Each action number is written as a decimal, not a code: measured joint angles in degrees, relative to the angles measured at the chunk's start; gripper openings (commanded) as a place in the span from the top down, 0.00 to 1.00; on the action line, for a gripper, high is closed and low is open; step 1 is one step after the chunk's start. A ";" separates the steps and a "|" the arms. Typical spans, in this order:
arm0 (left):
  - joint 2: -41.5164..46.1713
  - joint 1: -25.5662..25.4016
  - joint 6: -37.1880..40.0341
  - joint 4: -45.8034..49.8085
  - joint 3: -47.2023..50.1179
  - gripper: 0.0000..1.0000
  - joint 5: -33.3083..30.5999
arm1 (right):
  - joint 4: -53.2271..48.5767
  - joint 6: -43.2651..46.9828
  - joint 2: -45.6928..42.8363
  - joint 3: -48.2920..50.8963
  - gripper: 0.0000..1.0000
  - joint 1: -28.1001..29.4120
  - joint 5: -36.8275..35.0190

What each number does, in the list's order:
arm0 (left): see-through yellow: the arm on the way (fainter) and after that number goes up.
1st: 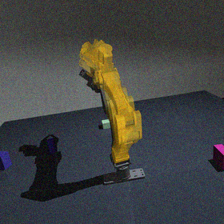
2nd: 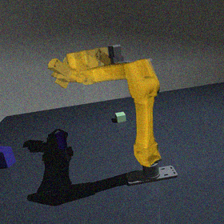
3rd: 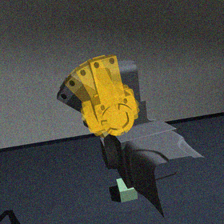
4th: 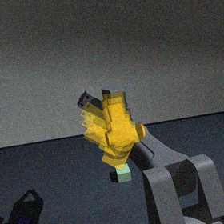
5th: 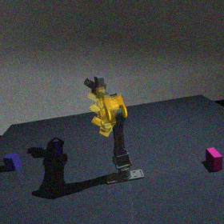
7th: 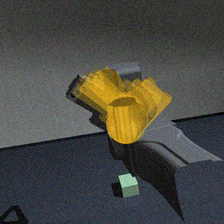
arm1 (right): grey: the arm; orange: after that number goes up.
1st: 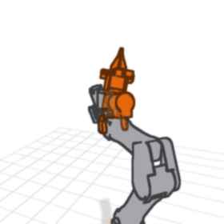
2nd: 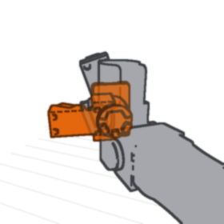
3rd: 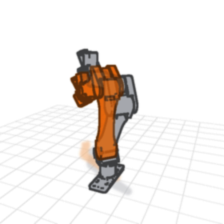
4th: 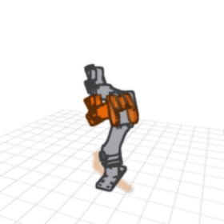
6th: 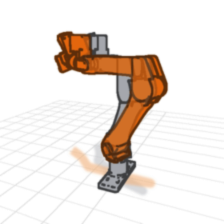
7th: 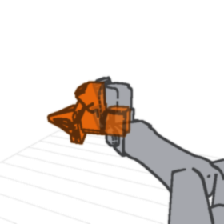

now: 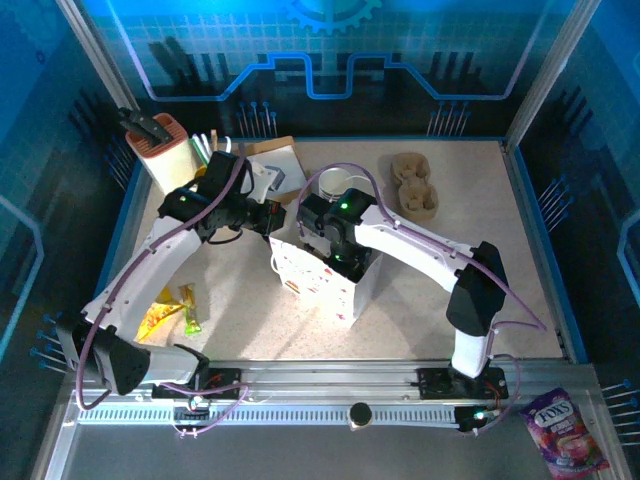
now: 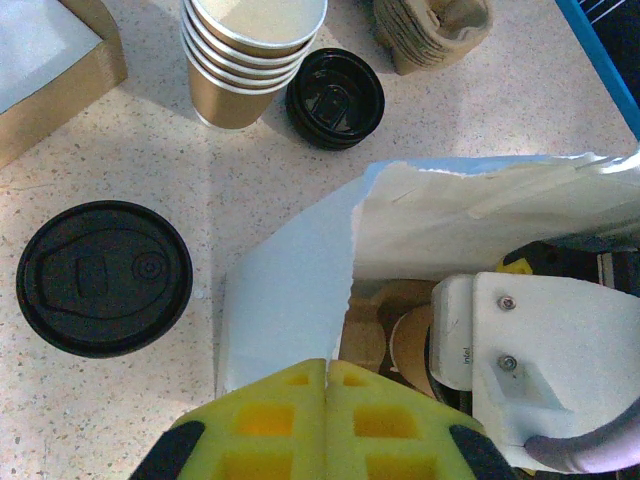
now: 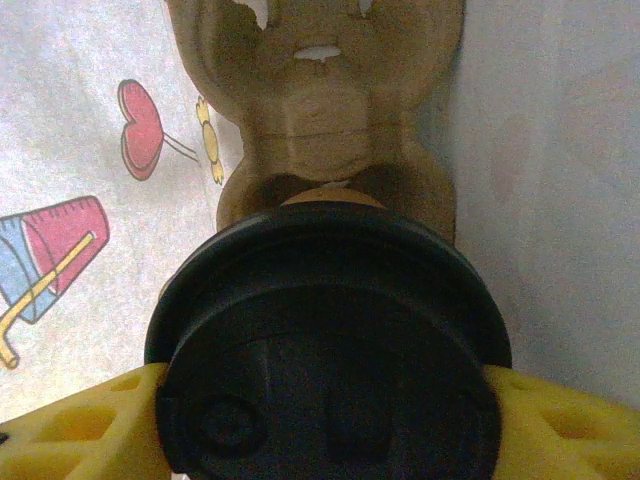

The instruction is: Pack the takeout coffee

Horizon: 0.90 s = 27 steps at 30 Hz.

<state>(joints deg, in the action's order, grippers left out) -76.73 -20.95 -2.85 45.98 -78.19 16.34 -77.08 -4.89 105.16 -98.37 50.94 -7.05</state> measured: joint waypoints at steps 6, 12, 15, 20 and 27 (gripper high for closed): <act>0.00 0.00 0.00 0.00 0.00 1.00 0.00 | 0.02 0.00 0.00 0.00 0.62 0.00 0.00; 0.00 0.00 0.00 0.00 0.04 1.00 0.00 | 0.02 0.00 0.02 0.00 0.62 0.00 0.00; 0.00 0.00 0.00 0.00 0.04 1.00 0.00 | 0.04 0.00 0.04 0.00 0.62 0.00 0.00; 0.00 0.00 0.00 0.00 0.04 1.00 0.00 | 0.24 0.00 0.22 0.00 0.62 0.00 0.00; 0.00 0.00 0.00 0.00 0.04 1.00 0.00 | 0.66 0.00 0.35 0.07 0.62 0.00 0.02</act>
<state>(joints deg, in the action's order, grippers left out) -76.73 -20.95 -2.85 45.98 -78.15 16.34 -76.42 -4.89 105.51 -98.30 50.94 -7.03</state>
